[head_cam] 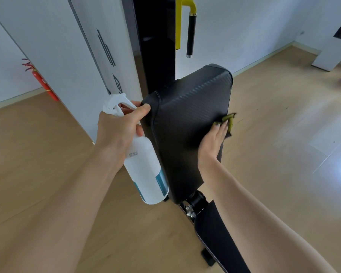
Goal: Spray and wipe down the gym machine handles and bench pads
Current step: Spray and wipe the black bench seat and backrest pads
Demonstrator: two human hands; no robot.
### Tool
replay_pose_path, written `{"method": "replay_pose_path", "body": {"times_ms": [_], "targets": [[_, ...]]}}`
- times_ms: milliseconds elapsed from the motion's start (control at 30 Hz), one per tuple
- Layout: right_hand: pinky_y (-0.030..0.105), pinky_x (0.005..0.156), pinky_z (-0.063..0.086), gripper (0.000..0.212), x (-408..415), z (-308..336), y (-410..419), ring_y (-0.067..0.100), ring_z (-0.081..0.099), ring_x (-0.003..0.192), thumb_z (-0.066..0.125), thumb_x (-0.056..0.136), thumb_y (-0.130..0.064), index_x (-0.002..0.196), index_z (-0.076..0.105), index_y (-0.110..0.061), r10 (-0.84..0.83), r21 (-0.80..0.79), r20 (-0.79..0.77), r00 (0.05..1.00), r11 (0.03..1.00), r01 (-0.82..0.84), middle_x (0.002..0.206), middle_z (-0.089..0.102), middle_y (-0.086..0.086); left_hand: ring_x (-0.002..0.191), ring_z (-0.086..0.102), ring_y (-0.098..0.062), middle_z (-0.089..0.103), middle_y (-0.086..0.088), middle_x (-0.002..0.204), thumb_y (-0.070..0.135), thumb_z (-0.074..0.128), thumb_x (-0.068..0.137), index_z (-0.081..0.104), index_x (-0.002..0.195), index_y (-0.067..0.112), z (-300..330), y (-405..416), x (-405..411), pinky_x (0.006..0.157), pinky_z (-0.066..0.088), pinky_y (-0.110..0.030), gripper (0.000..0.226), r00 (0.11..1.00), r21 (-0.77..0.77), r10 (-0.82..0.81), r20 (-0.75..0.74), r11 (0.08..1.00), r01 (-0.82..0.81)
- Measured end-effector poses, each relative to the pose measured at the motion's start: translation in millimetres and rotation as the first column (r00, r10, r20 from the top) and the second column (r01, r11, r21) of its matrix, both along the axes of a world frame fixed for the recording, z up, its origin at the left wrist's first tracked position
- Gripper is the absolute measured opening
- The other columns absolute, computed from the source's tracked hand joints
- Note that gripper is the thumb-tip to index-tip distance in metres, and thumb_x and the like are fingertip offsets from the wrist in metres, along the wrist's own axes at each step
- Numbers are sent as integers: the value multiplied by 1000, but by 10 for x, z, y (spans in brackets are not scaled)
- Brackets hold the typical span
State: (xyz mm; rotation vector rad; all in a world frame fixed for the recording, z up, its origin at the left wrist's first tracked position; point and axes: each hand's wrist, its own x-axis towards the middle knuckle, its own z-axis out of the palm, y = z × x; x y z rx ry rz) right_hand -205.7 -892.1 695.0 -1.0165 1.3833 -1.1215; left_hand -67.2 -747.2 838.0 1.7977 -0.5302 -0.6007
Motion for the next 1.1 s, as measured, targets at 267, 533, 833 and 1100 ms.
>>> {"method": "replay_pose_path", "body": {"times_ms": [267, 533, 833, 1100], "targets": [[46, 126, 9, 56, 72, 187, 141, 16, 7, 155, 22, 105, -39, 160, 9, -37, 6, 121, 58, 998, 993, -13, 168, 8, -11, 68, 63, -17, 66, 4, 70, 49, 77, 77, 69, 104, 30, -29, 0, -47, 74, 59, -43, 33, 999, -48, 43, -4, 998, -43], [38, 127, 5, 55, 191, 316, 591, -3, -7, 152, 26, 108, -40, 159, 6, -40, 141, -396, -180, 974, 895, -203, 167, -2, -21, 48, 54, -6, 59, 3, 55, 39, 72, 89, 72, 89, 31, -69, 28, -224, 56, 49, -20, 8, 992, -164, 97, 84, 983, -82], [42, 124, 20, 60, -183, -889, -285, 11, 33, 142, 21, 98, -53, 154, 31, -33, -65, 78, -29, 997, 995, 67, 153, 38, -13, 51, 55, -10, 58, 5, 63, 42, 68, 90, 71, 105, 29, -271, 84, -89, 56, 49, -19, 20, 946, -167, 13, 323, 985, 43], [38, 118, 27, 58, -297, -1305, -177, 14, 40, 132, 25, 99, -47, 153, 36, -29, -123, 266, 99, 987, 960, 92, 147, 42, -9, 52, 55, -11, 63, 1, 80, 45, 73, 86, 70, 109, 24, -382, 53, -199, 60, 50, -19, 31, 928, -233, 73, 366, 972, 15]]}}
